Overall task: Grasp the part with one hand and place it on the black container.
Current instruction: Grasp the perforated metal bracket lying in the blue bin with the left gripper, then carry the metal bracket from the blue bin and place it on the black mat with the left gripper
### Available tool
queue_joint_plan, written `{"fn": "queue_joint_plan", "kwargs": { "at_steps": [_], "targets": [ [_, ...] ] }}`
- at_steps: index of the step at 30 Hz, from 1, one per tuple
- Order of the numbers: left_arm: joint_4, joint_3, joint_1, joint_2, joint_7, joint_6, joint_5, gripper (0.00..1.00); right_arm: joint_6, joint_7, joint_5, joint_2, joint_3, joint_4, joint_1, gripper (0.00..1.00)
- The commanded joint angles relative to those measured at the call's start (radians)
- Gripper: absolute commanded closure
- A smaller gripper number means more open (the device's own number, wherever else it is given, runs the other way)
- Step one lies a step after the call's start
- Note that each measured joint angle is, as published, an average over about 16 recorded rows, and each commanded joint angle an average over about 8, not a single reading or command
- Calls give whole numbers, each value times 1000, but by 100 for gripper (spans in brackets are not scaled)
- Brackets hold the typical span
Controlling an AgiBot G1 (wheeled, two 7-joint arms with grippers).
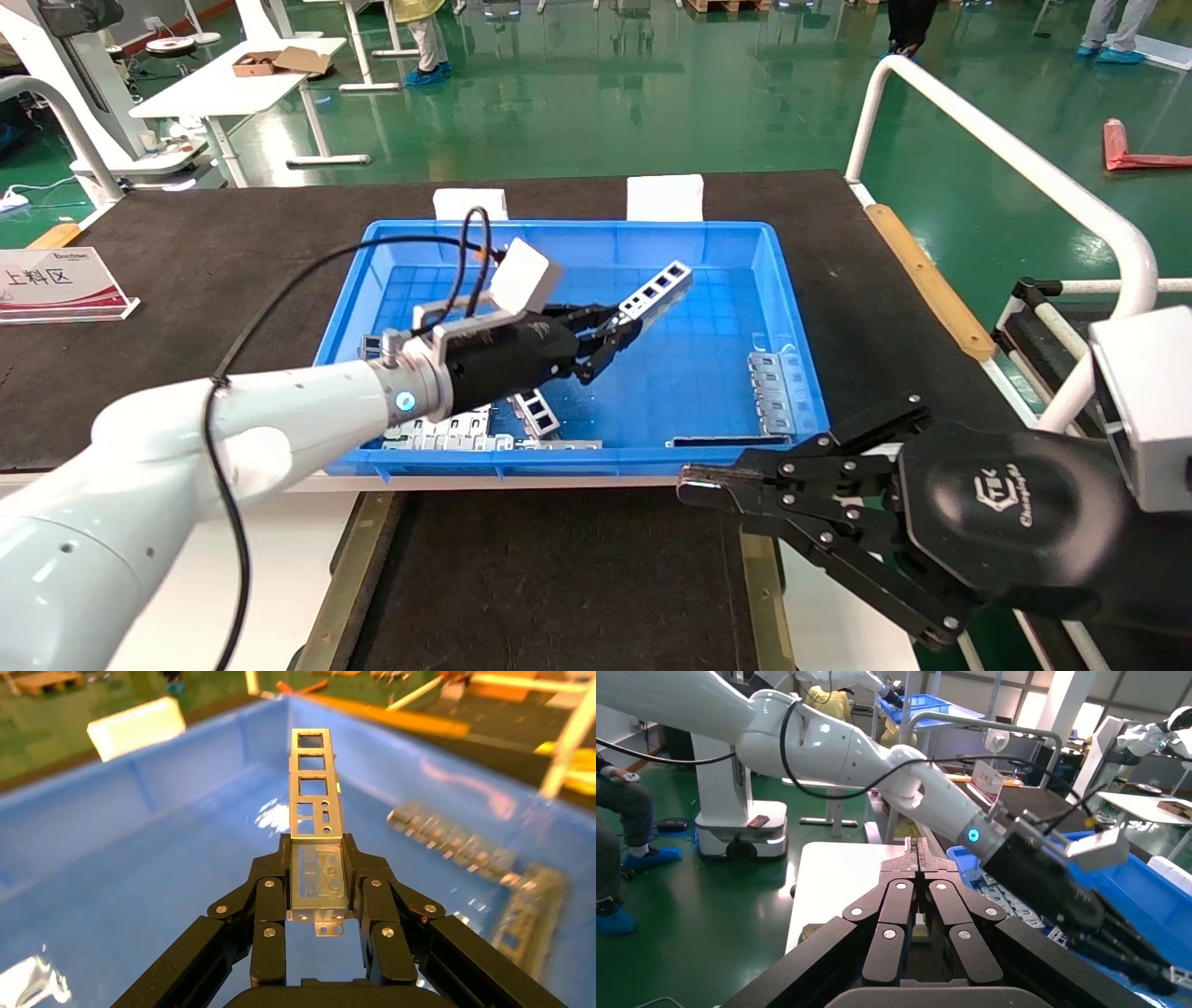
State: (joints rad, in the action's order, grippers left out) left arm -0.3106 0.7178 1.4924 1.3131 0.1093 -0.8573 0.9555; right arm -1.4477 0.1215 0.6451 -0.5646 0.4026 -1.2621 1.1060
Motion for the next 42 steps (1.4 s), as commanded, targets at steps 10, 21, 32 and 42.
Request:
{"fn": "queue_joint_plan", "kwargs": {
  "at_steps": [10,21,32,42],
  "targets": [
    [-121,-30,-15,-117,-27,-216,-71,100,0,0,0,0,0,0,0,100],
    [-586,-42,-209,-328,-190,-271,-137,100,0,0,0,0,0,0,0,100],
    [-1034,-23,-485,-528,-376,-72,-151,100,0,0,0,0,0,0,0,100],
    [-1043,27,-664,-553,-423,31,-147,100,0,0,0,0,0,0,0,100]
  ]
}}
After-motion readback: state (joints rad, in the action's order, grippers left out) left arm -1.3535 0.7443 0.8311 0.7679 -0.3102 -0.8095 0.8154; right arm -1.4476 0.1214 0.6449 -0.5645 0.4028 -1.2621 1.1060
